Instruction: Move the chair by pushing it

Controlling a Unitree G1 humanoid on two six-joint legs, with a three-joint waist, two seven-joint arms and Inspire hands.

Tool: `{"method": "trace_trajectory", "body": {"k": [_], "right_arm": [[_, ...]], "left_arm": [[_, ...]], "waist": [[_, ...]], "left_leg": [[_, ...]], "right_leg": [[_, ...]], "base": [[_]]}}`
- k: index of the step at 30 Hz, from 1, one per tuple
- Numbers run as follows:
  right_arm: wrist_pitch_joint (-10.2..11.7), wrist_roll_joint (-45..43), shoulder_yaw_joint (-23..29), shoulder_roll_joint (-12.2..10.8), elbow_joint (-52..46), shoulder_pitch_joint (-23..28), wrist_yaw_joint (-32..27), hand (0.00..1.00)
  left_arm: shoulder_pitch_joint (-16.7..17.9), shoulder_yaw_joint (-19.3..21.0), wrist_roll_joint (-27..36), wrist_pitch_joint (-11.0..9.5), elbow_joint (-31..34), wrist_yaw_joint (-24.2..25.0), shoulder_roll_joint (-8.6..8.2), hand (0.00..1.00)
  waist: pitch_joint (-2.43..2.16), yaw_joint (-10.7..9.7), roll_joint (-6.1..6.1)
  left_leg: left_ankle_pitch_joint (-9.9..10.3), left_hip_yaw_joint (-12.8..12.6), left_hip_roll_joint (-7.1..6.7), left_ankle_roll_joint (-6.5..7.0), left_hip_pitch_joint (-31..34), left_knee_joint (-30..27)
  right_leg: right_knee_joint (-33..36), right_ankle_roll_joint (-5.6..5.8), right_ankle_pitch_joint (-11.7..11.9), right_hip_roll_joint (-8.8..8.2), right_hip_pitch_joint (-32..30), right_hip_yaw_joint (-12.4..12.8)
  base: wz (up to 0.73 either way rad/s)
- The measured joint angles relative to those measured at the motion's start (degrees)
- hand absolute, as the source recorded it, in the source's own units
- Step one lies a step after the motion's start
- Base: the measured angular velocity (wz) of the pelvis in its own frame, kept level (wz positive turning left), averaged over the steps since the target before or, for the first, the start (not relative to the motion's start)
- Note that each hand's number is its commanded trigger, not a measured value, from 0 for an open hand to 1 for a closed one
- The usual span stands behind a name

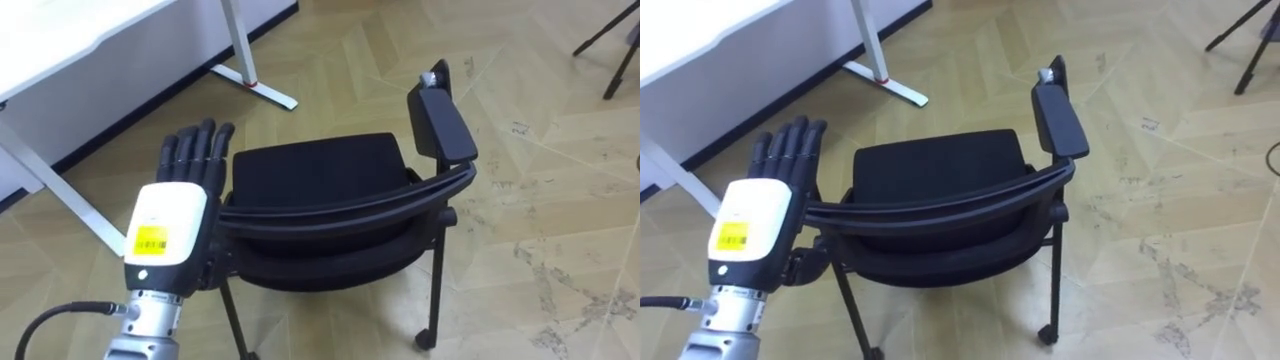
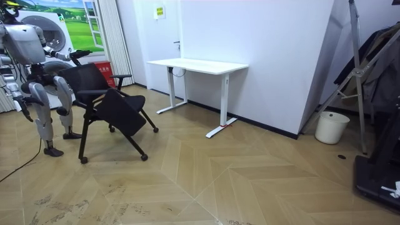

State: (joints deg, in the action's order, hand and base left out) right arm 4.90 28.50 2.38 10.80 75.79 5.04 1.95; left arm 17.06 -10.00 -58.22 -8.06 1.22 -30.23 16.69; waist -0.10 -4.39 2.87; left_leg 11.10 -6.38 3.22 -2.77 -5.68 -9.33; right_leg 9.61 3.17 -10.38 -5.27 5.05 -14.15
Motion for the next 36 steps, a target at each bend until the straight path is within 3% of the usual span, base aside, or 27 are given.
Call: {"method": "trace_trajectory", "body": {"k": [10,17,23,31,34,36], "right_arm": [[-1.2,-3.3,1.7,0.1,0.3,0.2,0.1,0.0],[-1.4,-3.3,1.7,0.2,0.3,0.6,0.1,0.0],[-1.3,-3.3,1.7,0.2,0.3,0.7,0.1,0.0],[-1.2,-4.1,1.8,0.2,0.1,0.8,0.0,0.0],[-1.2,-4.4,1.8,0.3,-0.5,1.2,-0.2,0.0],[-1.2,-4.4,1.8,0.3,-0.8,1.2,-0.5,0.0]], "left_arm": [[0.2,0.0,0.1,1.7,-5.4,0.1,0.39,0.0],[0.0,0.0,0.0,1.8,-5.5,0.7,0.44,0.0],[-0.4,0.0,0.1,1.7,-6.9,0.8,0.54,0.0],[-2.7,0.0,0.1,1.3,-9.5,0.6,0.77,0.0],[-5.8,0.0,0.1,1.2,-12.4,0.5,0.77,0.0],[-7.2,0.0,0.1,1.5,-13.7,0.4,0.77,0.0]], "waist": [[0.07,-1.6,0.0],[0.11,-1.6,0.04],[0.5,-1.9,0.02],[0.62,-3.7,-0.81],[0.73,-3.9,-1.1],[0.58,-4.7,-0.98]], "left_leg": [[0.0,-0.6,0.04,0.0,-0.5,0.3],[0.0,-1.5,0.14,0.0,-1.1,0.7],[0.0,-1.8,0.13,0.0,-1.9,0.8],[0.0,-2.5,0.1,0.0,-1.8,0.8],[0.0,-2.8,0.1,0.0,-1.8,0.8],[0.0,-2.8,0.1,0.0,-1.4,0.7]], "right_leg": [[0.1,-0.02,0.0,0.04,0.7,0.2],[0.2,-0.05,0.1,0.28,0.6,2.0],[0.1,-0.05,0.1,0.41,0.5,3.1],[0.1,-0.04,0.1,0.45,-0.1,4.3],[0.2,-0.05,0.1,0.51,-0.5,4.7],[0.3,-0.06,0.1,0.51,-0.5,4.6]], "base": [[-0.01],[-0.08],[-0.04],[-0.07],[-0.08],[-0.03]]}}
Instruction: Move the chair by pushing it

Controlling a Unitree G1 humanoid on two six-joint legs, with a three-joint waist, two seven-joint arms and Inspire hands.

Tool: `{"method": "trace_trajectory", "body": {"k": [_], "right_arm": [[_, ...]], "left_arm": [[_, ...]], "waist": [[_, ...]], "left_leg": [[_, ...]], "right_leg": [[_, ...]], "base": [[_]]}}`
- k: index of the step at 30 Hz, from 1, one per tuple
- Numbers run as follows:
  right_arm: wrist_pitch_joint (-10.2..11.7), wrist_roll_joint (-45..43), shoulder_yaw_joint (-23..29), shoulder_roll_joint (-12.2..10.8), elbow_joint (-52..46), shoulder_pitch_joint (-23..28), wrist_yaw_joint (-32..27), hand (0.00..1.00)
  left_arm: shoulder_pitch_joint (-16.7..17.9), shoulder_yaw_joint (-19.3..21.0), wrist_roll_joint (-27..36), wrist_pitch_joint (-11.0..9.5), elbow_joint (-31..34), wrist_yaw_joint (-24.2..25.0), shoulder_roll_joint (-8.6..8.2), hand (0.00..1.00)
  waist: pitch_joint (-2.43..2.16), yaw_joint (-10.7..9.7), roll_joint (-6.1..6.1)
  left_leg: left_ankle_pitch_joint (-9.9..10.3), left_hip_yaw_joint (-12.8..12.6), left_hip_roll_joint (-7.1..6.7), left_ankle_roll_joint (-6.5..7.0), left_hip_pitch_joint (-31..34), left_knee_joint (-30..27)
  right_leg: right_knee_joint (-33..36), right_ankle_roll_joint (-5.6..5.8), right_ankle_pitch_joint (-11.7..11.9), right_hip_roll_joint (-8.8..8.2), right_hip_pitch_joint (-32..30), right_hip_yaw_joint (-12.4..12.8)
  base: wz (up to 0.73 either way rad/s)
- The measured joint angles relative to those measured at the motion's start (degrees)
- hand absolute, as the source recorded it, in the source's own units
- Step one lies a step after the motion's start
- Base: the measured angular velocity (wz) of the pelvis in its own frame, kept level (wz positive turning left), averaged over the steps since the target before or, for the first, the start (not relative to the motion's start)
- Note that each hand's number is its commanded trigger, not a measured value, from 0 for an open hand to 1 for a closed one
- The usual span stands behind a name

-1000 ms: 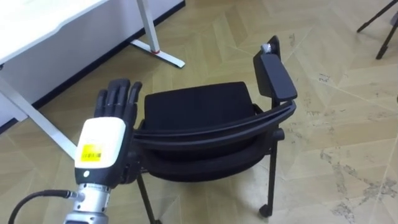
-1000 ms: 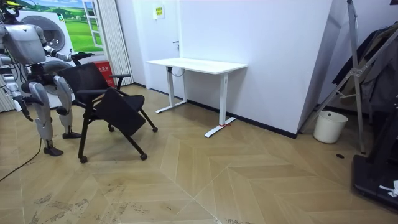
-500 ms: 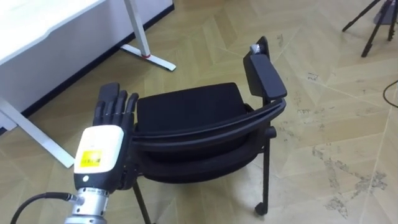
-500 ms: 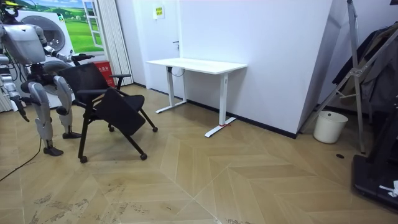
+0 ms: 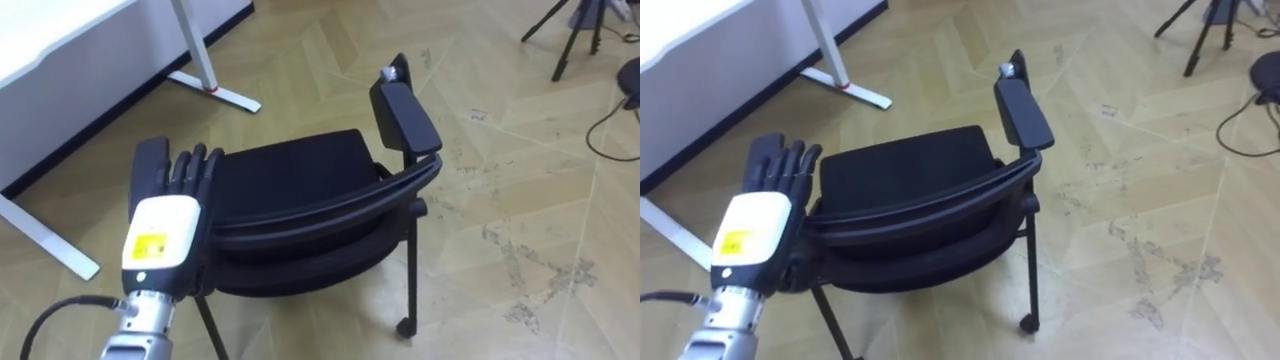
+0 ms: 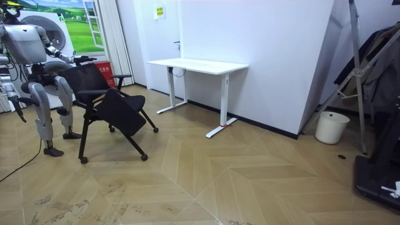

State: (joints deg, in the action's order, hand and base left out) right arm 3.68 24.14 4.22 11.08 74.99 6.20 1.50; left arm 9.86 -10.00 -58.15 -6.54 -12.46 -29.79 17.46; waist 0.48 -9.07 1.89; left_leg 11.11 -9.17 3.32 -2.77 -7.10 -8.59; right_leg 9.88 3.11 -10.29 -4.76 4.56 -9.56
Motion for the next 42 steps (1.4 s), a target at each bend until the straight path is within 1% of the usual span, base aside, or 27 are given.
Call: {"method": "trace_trajectory", "body": {"k": [3,6,7,8,11,13,15,17,20,23,25,29,30,31,32,33,35,36,37,38,40,42], "right_arm": [[0.0,0.0,0.0,0.0,-0.1,0.1,0.0,0.0],[0.0,-0.2,0.3,0.1,-0.3,0.7,-0.1,0.0],[0.0,-0.2,0.4,0.1,-0.3,0.7,-0.1,0.0],[0.0,-0.2,0.5,0.1,-0.2,0.6,-0.1,0.0],[0.0,-0.2,1.0,0.1,-0.2,0.2,0.0,0.0],[0.1,0.0,1.3,0.1,-0.2,-0.3,0.1,0.0],[0.1,0.3,1.6,0.1,-0.2,-0.1,0.5,0.0],[0.1,0.4,1.6,0.1,-0.2,-0.1,0.7,0.0],[-0.1,0.1,1.6,0.1,0.4,0.4,0.9,0.0],[-0.1,0.0,1.7,0.1,0.4,0.7,1.2,0.0],[-0.1,0.0,1.7,0.1,0.5,0.6,1.2,0.0],[-0.6,0.0,1.7,0.1,0.4,0.6,1.7,0.0],[-0.7,-0.1,1.7,0.1,0.4,0.6,2.0,0.0],[-0.8,-0.1,1.7,0.1,0.4,0.6,2.3,0.0],[-0.8,-0.3,1.7,0.0,0.4,0.6,2.3,0.0],[-0.8,-1.2,1.7,0.0,0.3,0.5,2.3,0.0],[-0.8,-2.3,2.1,0.0,0.3,0.2,2.2,0.0],[-0.8,-2.3,2.2,0.0,0.3,0.1,2.2,0.0],[-0.8,-2.4,2.2,0.0,0.3,0.0,2.1,0.0],[-0.8,-2.5,2.2,0.0,0.3,-0.1,1.9,0.0],[-0.8,-2.6,2.3,0.0,0.3,-0.1,1.6,0.0],[-0.8,-2.8,2.7,0.0,0.3,-0.1,1.4,0.0]], "left_arm": [[-2.0,-0.6,0.0,0.1,-2.1,0.0,-0.03,0.0],[-2.2,-0.9,0.0,0.1,-2.8,-0.5,-0.03,0.0],[-2.8,-1.3,0.1,0.1,-3.8,-1.1,-0.03,0.0],[-4.0,-1.6,0.1,0.0,-5.2,-1.2,-0.05,0.0],[-5.3,-1.7,0.1,0.0,-7.5,-1.1,-0.18,0.0],[-5.6,-1.7,0.2,0.1,-8.6,-1.0,-0.3,0.0],[-5.6,-1.7,0.2,0.1,-8.9,-1.0,-0.39,0.0],[-5.9,-1.8,0.2,0.1,-9.3,-0.9,-0.41,0.0],[-7.4,-1.9,0.2,0.2,-11.4,-1.0,-0.45,0.0],[-8.1,-1.8,0.2,0.6,-12.7,-1.0,-0.45,0.0],[-8.4,-1.7,0.2,0.7,-13.6,-1.1,-0.46,0.0],[-8.9,-1.5,0.2,1.2,-14.2,-1.1,-0.5,0.0],[-8.9,-1.3,0.2,1.2,-14.3,-1.1,-0.51,0.16],[-8.9,-1.1,0.2,1.2,-14.4,-1.1,-0.53,0.25],[-8.9,-1.0,0.2,1.2,-14.5,-1.1,-0.59,0.56],[-8.9,-0.6,0.2,1.1,-14.6,-1.2,-0.79,0.66],[-9.3,-0.2,0.1,1.0,-15.8,-2.3,-1.04,0.67],[-9.3,-0.1,0.1,1.0,-15.9,-2.3,-1.04,0.71],[-9.3,0.0,0.1,1.0,-16.2,-2.5,-1.02,0.93],[-9.3,0.0,0.1,1.0,-16.3,-2.6,-1.01,1.0],[-9.5,0.0,0.1,0.7,-16.9,-2.8,-0.99,1.0],[-9.5,0.0,0.0,0.7,-16.9,-2.8,-0.93,1.0]], "waist": [[-0.03,-0.4,0.04],[-0.06,-0.6,0.11],[-0.06,-0.7,0.17],[-0.14,-0.7,0.32],[-0.23,-0.9,0.73],[-0.27,-1.7,0.8],[-0.26,-2.0,1.07],[-0.15,-2.1,1.18],[-0.05,-2.4,1.17],[0.01,-3.2,1.29],[-0.02,-3.2,1.43],[0.02,-3.1,1.39],[0.02,-3.0,1.35],[0.01,-3.0,1.33],[0.01,-3.0,1.31],[0.01,-3.0,1.29],[-0.02,-3.0,1.09],[-0.03,-3.0,1.03],[-0.08,-3.0,0.85],[-0.11,-3.0,0.76],[-0.21,-3.1,0.41],[-0.17,-3.1,0.27]], "left_leg": [[0.0,0.0,0.03,0.0,0.5,-0.1],[0.0,-0.1,0.03,0.0,0.5,-0.1],[0.0,-0.1,0.04,0.0,0.5,0.0],[0.0,-0.1,0.04,0.0,0.5,0.0],[0.0,-0.1,0.07,0.0,0.5,0.0],[0.0,-0.1,0.09,0.0,0.4,0.0],[0.0,-0.1,0.09,0.0,0.4,0.0],[0.0,-0.1,0.09,0.0,0.4,0.0],[0.0,-0.2,0.09,0.0,0.4,0.0],[0.0,-0.4,0.08,0.02,0.3,0.0],[0.0,-1.3,0.13,0.02,0.1,0.0],[0.0,-1.6,0.14,0.03,0.0,0.0],[0.0,-1.7,0.14,0.03,0.0,0.0],[0.0,-1.7,0.13,0.03,0.1,0.0],[0.0,-1.8,0.13,0.03,0.1,0.0],[0.0,-1.9,0.12,0.03,0.1,0.0],[0.0,-2.1,0.11,0.03,0.0,-0.1],[0.0,-2.1,0.11,0.03,-0.1,-0.1],[0.0,-2.1,0.1,0.03,-0.2,-0.1],[0.0,-2.1,0.1,0.03,-0.2,0.0],[0.0,-2.1,0.1,0.03,-0.5,-0.1],[0.0,-2.1,0.1,0.03,-0.5,-0.1]], "right_leg": [[0.5,-0.03,0.0,0.0,-0.8,0.1],[0.6,-0.03,0.0,-0.01,-0.8,0.2],[0.6,-0.04,0.0,-0.02,-0.8,0.2],[0.6,-0.04,0.0,-0.03,-0.7,0.1],[0.7,-0.11,0.1,-0.02,-0.6,0.1],[0.8,-0.12,0.1,-0.02,-0.6,0.1],[0.8,-0.07,0.3,0.0,-0.6,0.1],[0.8,-0.06,0.5,0.0,-0.7,0.2],[0.8,-0.01,0.6,0.04,-0.8,0.8],[0.8,0.02,0.6,0.12,-0.8,1.3],[0.8,0.03,0.6,0.19,-1.5,1.7],[0.9,0.04,0.6,0.21,-1.6,2.0],[1.1,0.04,0.6,0.25,-1.6,2.2],[1.2,0.05,0.6,0.26,-1.6,2.3],[1.3,0.05,0.6,0.26,-1.6,2.5],[1.6,0.05,0.6,0.27,-1.6,2.8],[1.8,0.06,0.6,0.29,-1.6,3.2],[1.8,0.06,0.6,0.32,-1.6,3.4],[1.8,0.06,0.6,0.33,-1.6,3.4],[1.8,0.06,0.6,0.33,-1.6,3.4],[1.8,0.09,0.6,0.33,-1.6,3.4],[1.7,0.09,0.6,0.33,-1.6,3.4]], "base": [[-0.02],[-0.01],[0.06],[0.07],[0.01],[0.02],[0.0],[0.0],[-0.03],[-0.02],[-0.13],[-0.06],[-0.07],[-0.06],[-0.06],[-0.06],[-0.07],[-0.07],[-0.04],[0.0],[0.0],[0.0]]}}
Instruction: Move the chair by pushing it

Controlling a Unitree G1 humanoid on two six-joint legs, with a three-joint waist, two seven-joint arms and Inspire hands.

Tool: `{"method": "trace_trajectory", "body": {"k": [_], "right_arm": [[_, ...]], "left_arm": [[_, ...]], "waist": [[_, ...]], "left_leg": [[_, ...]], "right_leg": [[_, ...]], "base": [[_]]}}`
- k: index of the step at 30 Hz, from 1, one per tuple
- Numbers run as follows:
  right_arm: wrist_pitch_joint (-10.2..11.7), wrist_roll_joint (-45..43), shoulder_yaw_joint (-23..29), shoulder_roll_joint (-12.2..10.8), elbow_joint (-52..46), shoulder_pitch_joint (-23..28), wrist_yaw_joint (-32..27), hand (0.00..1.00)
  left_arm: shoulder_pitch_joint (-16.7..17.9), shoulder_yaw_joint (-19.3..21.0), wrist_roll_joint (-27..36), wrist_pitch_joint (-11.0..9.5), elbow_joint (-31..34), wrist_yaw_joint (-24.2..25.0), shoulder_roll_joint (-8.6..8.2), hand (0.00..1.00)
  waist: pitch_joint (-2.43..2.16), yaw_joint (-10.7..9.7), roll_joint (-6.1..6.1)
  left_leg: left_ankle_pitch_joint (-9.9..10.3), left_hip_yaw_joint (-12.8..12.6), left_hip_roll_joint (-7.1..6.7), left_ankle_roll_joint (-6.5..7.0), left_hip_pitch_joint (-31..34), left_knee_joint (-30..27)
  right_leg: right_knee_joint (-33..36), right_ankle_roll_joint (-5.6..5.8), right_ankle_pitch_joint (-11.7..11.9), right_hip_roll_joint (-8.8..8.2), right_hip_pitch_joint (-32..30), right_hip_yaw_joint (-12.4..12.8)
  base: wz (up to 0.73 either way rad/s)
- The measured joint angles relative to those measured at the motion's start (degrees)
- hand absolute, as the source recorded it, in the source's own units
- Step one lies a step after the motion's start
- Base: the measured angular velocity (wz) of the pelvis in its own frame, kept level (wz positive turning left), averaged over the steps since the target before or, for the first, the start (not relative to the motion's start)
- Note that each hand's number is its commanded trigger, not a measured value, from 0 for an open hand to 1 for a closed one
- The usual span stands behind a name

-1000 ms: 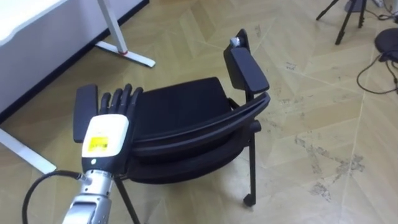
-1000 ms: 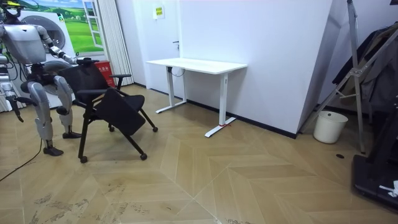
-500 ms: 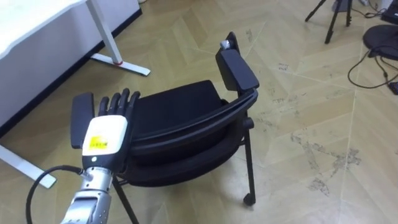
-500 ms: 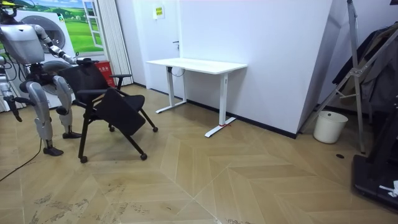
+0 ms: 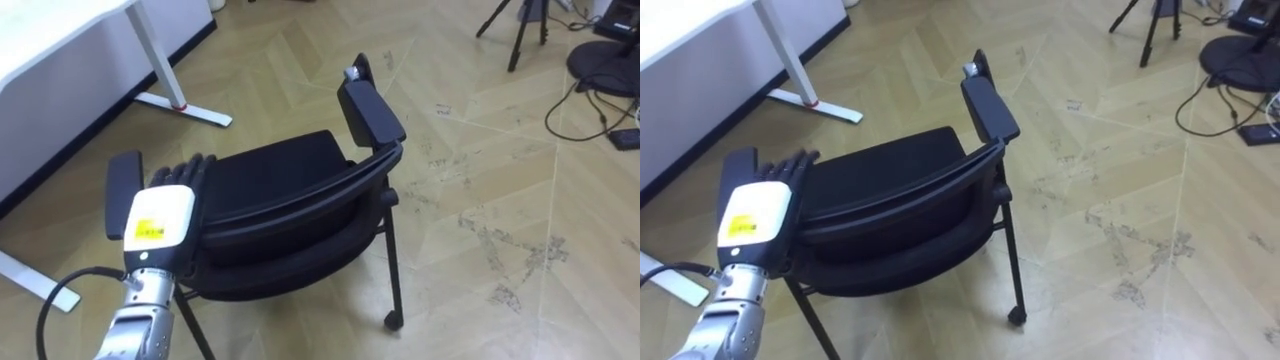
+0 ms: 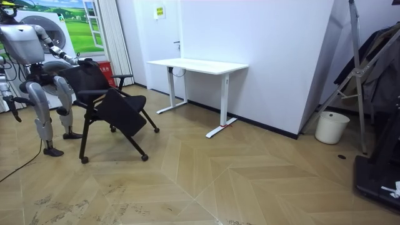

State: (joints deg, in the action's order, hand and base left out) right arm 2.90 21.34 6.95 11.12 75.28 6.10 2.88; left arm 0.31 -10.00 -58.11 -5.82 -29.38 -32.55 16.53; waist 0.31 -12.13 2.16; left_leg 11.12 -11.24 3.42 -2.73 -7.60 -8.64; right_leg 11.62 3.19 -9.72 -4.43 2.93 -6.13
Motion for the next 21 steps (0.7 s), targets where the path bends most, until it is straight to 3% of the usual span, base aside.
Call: {"method": "trace_trajectory", "body": {"k": [21], "right_arm": [[0.0,-0.5,0.2,0.0,0.0,0.1,-0.8,0.0]], "left_arm": [[-0.1,0.0,-0.7,-0.4,-1.0,-0.7,0.27,1.0]], "waist": [[-0.04,-0.1,0.03]], "left_leg": [[0.0,-0.4,0.01,0.0,-0.2,-0.1]], "right_leg": [[0.1,-0.06,0.1,0.1,0.1,0.6]], "base": [[0.0]]}}
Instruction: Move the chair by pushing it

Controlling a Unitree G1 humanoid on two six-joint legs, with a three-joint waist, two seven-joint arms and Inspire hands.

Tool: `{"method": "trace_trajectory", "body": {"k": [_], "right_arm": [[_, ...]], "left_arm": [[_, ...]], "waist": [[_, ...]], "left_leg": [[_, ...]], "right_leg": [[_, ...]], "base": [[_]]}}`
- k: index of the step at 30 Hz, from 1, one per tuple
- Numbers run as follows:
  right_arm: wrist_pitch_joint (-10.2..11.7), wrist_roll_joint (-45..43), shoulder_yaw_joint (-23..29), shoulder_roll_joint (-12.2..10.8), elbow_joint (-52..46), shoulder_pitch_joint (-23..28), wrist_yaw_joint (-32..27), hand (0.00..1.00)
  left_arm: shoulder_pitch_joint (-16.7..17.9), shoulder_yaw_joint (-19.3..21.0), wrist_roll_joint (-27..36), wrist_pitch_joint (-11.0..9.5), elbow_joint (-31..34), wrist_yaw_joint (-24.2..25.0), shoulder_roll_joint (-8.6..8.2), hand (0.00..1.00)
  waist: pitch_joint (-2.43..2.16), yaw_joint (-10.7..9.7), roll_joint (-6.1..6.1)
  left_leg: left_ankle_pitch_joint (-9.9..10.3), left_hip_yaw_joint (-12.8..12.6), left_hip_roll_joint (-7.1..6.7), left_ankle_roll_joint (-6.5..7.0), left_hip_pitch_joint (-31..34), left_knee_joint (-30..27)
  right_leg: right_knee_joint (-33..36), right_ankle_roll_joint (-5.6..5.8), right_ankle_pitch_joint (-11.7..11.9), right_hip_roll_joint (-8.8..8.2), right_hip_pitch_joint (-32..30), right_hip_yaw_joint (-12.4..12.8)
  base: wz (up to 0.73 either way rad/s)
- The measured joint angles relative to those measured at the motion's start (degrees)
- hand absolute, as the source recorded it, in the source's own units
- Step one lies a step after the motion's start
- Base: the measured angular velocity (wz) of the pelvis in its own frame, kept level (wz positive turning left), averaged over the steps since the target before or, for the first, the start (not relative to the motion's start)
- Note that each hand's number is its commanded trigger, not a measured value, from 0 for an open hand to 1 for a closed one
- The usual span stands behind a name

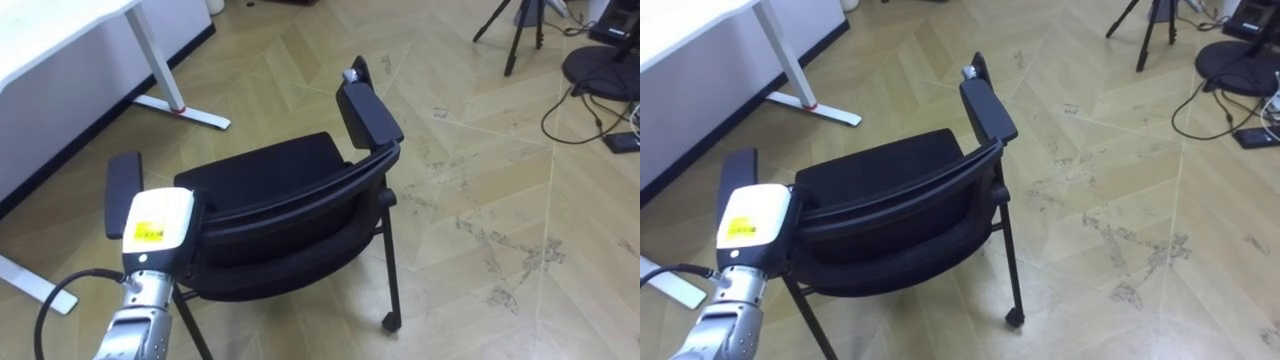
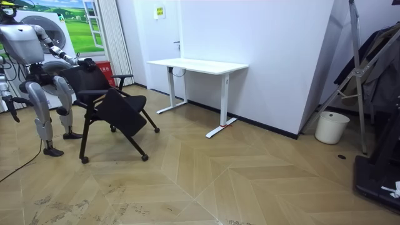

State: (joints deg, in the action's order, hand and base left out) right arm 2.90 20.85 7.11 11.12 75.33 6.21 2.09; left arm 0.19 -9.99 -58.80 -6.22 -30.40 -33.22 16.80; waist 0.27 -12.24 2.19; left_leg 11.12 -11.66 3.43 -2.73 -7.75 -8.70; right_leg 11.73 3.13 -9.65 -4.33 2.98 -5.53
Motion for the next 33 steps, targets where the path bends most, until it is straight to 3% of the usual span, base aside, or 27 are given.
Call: {"method": "trace_trajectory", "body": {"k": [5,8,11,14,17,20,21,24,29,30,33], "right_arm": [[0.0,2.0,1.2,0.0,0.3,0.5,0.3,0.0],[-0.5,10.4,4.3,-0.1,0.9,1.5,0.1,0.0],[-0.7,18.9,12.0,-0.1,0.2,3.5,-1.9,0.0],[-0.6,31.5,24.9,0.6,-1.9,4.7,-6.1,0.0],[-0.3,37.6,31.5,2.0,-5.3,5.1,-10.3,0.0],[0.3,41.1,37.2,3.0,-12.5,6.1,-16.8,0.0],[0.7,41.9,38.4,3.1,-16.6,6.5,-19.6,0.0],[2.1,40.5,41.0,5.1,-24.5,5.0,-26.2,0.0],[4.2,32.1,42.0,8.8,-42.4,1.9,-35.1,0.0],[4.7,28.4,41.4,9.5,-47.3,0.4,-37.2,0.0],[5.8,21.0,38.2,10.9,-56.8,-2.4,-39.9,0.0]], "left_arm": [[0.0,0.0,0.2,0.0,-0.1,0.0,0.08,1.0],[0.1,0.0,0.4,0.0,-0.1,-0.5,0.28,1.0],[0.2,0.1,1.2,-0.1,-0.7,-1.7,1.25,1.0],[0.3,0.8,4.9,-0.6,-3.9,-4.5,3.76,1.0],[0.1,1.4,7.0,-0.8,-6.9,-7.0,5.29,1.0],[0.1,3.1,7.6,-0.7,-8.0,-7.7,6.63,1.0],[0.1,3.2,7.5,-0.5,-8.0,-7.7,7.4,1.0],[-0.3,3.5,7.4,-0.4,-8.0,-8.7,8.29,1.0],[-0.5,3.5,7.4,-0.6,-7.8,-9.0,9.22,1.0],[-0.6,3.5,7.4,-0.6,-7.8,-9.0,9.15,1.0],[-1.8,3.0,6.8,-0.7,-7.5,-8.8,8.74,1.0]], "waist": [[-0.02,-0.2,0.09],[-0.18,-0.2,0.44],[-0.18,-1.7,0.56],[-0.13,-4.5,0.33],[-0.27,-6.8,0.19],[-0.44,-8.0,-0.81],[-0.72,-8.6,-1.32],[-1.09,-9.6,-1.75],[-0.73,-10.3,-2.05],[-0.86,-10.2,-1.69],[-0.58,-9.2,-1.6]], "left_leg": [[0.0,0.0,0.01,0.0,-0.4,0.0],[0.2,-0.3,0.17,0.22,-0.2,0.3],[0.2,-0.5,0.24,0.27,0.2,0.3],[0.2,-2.2,0.24,0.28,0.3,0.3],[0.5,-3.2,0.14,0.62,0.7,0.3],[0.6,-4.6,0.06,0.63,0.7,0.0],[0.7,-5.1,0.06,0.7,1.3,-0.4],[1.6,-5.0,0.17,1.05,2.9,-2.5],[1.9,-5.3,0.21,1.18,3.4,-3.1],[1.9,-5.4,0.24,1.18,3.7,-3.1],[1.9,-5.4,0.46,1.18,4.2,-3.5]], "right_leg": [[-0.1,0.0,0.0,0.0,0.1,0.2],[0.0,0.0,0.0,0.31,-0.8,0.8],[0.4,-0.12,0.1,0.35,-1.1,0.9],[2.3,-0.17,-0.4,0.57,-2.7,3.0],[4.1,-0.11,-0.9,0.73,-3.9,4.4],[5.8,-0.14,-1.0,0.92,-5.4,6.2],[6.0,-0.18,-1.0,1.0,-6.2,6.7],[6.4,-0.03,-0.9,0.9,-7.2,6.9],[6.5,0.06,-0.8,0.88,-7.7,7.3],[6.2,0.11,-0.6,0.89,-7.9,7.3],[6.1,0.04,-0.4,1.04,-8.1,7.3]], "base": [[0.0],[-0.07],[-0.02],[-0.25],[-0.25],[-0.27],[-0.15],[-0.04],[-0.02],[-0.04],[0.0]]}}
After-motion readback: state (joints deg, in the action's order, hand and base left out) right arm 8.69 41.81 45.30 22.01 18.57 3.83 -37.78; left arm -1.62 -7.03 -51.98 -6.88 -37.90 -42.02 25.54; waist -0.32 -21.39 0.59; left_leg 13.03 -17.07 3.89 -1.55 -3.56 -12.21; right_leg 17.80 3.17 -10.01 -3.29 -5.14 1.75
